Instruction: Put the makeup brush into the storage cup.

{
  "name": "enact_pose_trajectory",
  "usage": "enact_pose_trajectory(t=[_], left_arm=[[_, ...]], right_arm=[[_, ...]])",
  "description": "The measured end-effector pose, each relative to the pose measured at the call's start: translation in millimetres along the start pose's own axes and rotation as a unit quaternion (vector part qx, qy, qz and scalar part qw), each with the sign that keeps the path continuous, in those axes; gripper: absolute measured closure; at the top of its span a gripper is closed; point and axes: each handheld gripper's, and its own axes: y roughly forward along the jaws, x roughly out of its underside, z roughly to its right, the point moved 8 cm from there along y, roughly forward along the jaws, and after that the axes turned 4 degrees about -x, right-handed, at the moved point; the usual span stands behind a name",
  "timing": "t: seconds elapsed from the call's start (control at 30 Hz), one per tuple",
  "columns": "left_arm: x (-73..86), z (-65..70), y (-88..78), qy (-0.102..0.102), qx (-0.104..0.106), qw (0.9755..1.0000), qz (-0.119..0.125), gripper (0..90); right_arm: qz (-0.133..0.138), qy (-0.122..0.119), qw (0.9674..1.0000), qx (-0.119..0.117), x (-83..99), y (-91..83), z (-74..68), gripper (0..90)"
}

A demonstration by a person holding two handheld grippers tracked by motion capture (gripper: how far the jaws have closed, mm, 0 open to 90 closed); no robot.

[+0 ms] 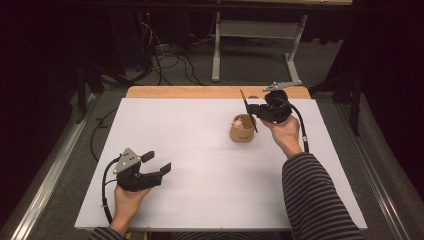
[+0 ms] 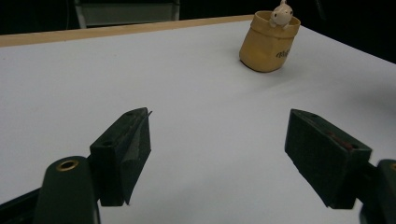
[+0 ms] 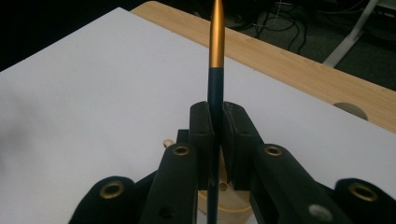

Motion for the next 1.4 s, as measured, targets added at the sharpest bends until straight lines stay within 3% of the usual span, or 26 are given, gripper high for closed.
enact_pose_trajectory(t=[1.4], left_arm=[[0.0,0.2,0.1,0.000,0.002,1.0000,0.000,23.0]], right_arm=[[0.016,-0.010,0.9996,0.021,-11.2,34.3,13.1,85.0]])
